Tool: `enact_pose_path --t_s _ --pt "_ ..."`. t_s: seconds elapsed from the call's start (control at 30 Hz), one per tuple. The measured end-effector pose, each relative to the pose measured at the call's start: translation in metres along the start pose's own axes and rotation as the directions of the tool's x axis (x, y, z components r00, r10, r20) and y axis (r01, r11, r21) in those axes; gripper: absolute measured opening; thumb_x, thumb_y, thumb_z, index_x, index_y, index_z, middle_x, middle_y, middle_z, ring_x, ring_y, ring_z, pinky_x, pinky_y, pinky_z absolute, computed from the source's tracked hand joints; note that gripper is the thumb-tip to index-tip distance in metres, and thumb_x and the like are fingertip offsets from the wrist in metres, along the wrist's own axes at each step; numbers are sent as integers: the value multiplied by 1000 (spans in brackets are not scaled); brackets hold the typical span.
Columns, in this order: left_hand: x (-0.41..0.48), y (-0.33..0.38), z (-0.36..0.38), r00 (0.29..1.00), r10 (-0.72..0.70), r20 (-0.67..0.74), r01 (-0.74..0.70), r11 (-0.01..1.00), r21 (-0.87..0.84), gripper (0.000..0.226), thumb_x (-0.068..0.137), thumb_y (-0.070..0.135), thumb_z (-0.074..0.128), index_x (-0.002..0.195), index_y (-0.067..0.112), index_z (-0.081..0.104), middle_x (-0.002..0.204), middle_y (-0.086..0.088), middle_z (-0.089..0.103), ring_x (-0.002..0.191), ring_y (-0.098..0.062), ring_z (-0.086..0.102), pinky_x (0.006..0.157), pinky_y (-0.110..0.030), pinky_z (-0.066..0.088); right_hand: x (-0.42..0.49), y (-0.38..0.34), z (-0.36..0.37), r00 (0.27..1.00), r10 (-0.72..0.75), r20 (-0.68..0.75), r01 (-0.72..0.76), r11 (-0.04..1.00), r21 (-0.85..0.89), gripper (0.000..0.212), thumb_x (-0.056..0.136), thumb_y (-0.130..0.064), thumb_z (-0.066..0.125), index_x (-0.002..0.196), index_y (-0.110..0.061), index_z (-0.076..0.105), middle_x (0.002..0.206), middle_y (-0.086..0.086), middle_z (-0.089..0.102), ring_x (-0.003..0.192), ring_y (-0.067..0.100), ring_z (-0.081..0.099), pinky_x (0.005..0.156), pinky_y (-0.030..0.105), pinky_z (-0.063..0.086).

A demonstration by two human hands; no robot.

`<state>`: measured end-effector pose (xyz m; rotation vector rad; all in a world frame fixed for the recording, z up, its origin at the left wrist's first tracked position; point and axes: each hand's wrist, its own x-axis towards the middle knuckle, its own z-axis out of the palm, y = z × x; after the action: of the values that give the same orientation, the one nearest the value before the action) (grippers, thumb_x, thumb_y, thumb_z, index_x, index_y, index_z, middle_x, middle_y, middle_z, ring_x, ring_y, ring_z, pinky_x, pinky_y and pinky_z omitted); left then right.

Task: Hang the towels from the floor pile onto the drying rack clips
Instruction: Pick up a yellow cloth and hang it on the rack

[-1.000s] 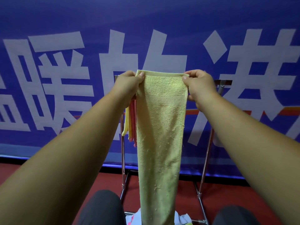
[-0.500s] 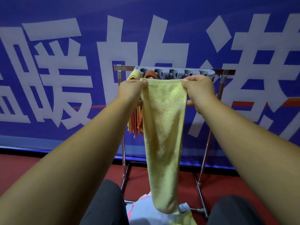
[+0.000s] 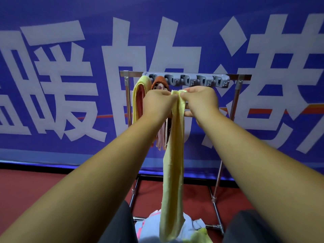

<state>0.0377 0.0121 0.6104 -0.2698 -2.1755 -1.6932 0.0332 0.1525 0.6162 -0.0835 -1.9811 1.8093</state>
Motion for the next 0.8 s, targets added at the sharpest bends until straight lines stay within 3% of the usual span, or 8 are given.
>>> enact_pose_path --t_s 0.2,0.53,0.63,0.73,0.8 --pt "-3 0 4 994 35 107 -43 997 72 20 95 21 63 86 17 80 74 -7 78 75 -24 79 79 -48 67 1 4 -1 999 -9 50 13 997 -82 9 95 -12 76 101 -17 79 90 11 81 76 29 81 66 49 67" --pt "-3 1 5 990 33 137 -53 988 146 29 95 13 55 107 22 80 84 -5 78 83 -23 77 83 -47 66 -10 -1 -1 981 -92 169 122 977 -173 21 88 -18 72 106 -24 80 91 3 81 86 22 80 77 46 68" --pt "-2 -3 0 983 92 158 -115 983 142 19 99 13 64 108 18 80 90 -3 79 86 -17 78 86 -42 65 -15 -3 -5 972 -86 219 107 990 -88 18 93 -18 73 110 -22 80 93 4 82 90 20 80 83 44 67" --pt "-1 -5 -7 989 121 80 -127 989 80 12 98 18 73 107 13 80 89 -3 79 78 -14 79 76 -38 67 -21 -4 -10 959 -28 282 9 998 69 21 96 -18 76 116 -15 76 101 10 82 95 24 81 89 44 66" --pt "1 -5 -9 989 147 16 -147 979 142 14 95 25 78 105 15 75 90 -2 76 77 -15 78 69 -37 67 -24 -3 -11 956 -22 293 -14 993 121 23 97 -16 75 120 -12 73 101 11 82 94 25 81 90 44 66"
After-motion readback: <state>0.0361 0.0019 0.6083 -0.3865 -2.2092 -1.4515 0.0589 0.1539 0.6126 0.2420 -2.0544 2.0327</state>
